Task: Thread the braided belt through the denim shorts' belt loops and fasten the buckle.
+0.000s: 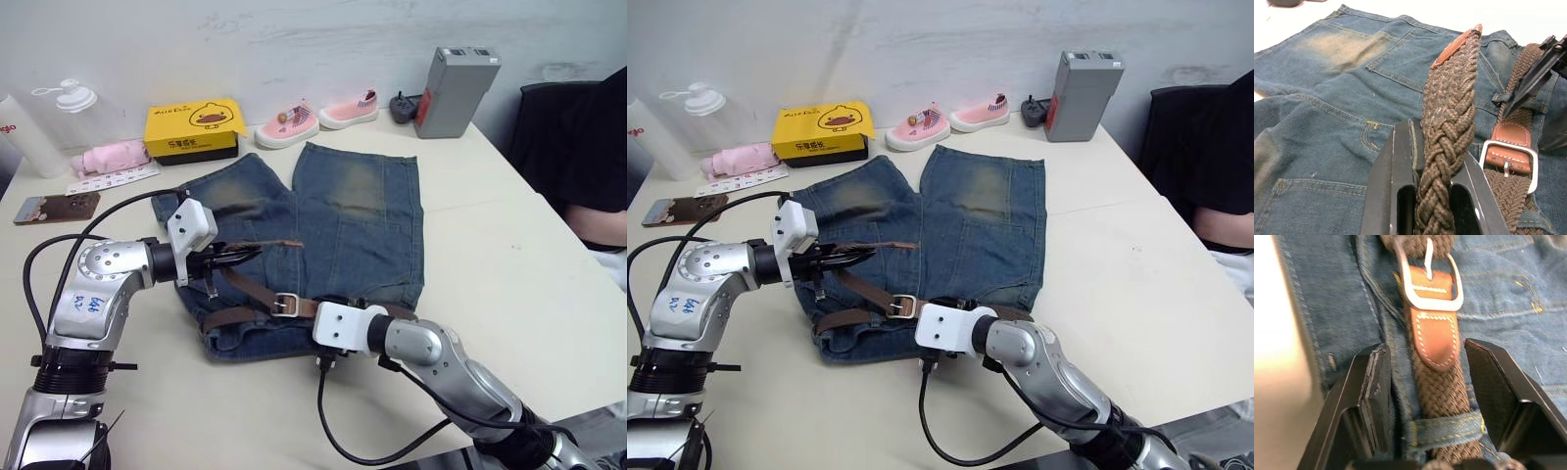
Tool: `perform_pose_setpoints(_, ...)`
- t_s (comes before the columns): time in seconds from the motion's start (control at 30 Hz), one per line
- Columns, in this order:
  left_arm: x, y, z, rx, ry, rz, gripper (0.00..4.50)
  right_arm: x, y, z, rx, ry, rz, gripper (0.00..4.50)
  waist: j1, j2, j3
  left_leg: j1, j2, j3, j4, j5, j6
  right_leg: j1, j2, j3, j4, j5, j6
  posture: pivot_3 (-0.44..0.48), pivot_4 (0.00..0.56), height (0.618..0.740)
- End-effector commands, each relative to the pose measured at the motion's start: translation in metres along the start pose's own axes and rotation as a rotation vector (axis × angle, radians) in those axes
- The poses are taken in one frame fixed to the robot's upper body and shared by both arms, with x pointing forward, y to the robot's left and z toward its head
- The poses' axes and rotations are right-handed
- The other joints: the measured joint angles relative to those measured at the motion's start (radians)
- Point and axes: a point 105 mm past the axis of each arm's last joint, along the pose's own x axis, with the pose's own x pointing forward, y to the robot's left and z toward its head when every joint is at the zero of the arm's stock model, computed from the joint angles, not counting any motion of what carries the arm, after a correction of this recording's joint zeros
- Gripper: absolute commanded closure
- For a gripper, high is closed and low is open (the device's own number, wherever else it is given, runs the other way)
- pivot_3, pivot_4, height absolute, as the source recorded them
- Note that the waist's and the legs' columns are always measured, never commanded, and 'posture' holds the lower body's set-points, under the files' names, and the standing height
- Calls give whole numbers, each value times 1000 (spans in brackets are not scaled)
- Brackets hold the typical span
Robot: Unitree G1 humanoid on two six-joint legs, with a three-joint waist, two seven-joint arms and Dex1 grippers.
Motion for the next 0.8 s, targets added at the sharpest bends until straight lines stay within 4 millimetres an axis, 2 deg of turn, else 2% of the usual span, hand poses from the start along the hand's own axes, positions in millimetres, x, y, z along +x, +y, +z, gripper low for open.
perform_pose_setpoints(0.03, -5, 6, 13, 26, -35, 25, 4500, 4, -5, 4, -42, -14, -29, 1911, 0, 0, 0, 0, 0, 0, 0, 0, 0, 0, 0, 0, 0, 0, 0, 0, 150, 706)
perform_pose_setpoints(0.2, -7, 7, 14, 23, -32, 30, 4500, 14, -8, -4, -21, 35, -75, 1911, 1, 0, 0, 0, 0, 0, 0, 0, 0, 0, 0, 0, 0, 0, 0, 0, 150, 706)
perform_pose_setpoints(0.4, -7, 5, 12, 20, -24, 36, 4500, 16, -14, 0, -17, 23, -132, 1911, 1, 0, 0, 0, 0, 0, 0, 0, 0, 0, 0, 0, 1, 0, 0, 0, 150, 706)
perform_pose_setpoints(0.5, -7, 4, 5, 41, 11, 42, 4500, 13, -20, 2, -19, 23, -159, 2725, 0, 0, 0, 0, 0, 0, 0, 0, 0, 0, 0, 0, 1, 0, 0, 0, 150, 706)
perform_pose_setpoints(0.6, -7, 2, -6, 78, 59, 43, 4500, 11, -23, 2, -23, 31, -174, 4177, 1, 0, 0, 0, 0, 0, 0, 0, 0, 0, 0, 0, 0, 0, 0, 0, 150, 706)
perform_pose_setpoints(0.63, -7, 1, -9, 87, 75, 39, 4500, 10, -25, 2, -29, 32, -182, 4385, 1, 0, 0, 0, 0, 0, 0, 0, 0, 0, 0, 0, 0, 0, 0, 0, 150, 706)
perform_pose_setpoints(0.8, -5, -3, -21, 136, 139, 23, 4500, 9, -31, 6, -79, 30, -213, 4376, 2, 0, 0, 0, 0, 0, 0, 0, 0, 0, -1, 0, 0, 0, 0, 0, 150, 706)
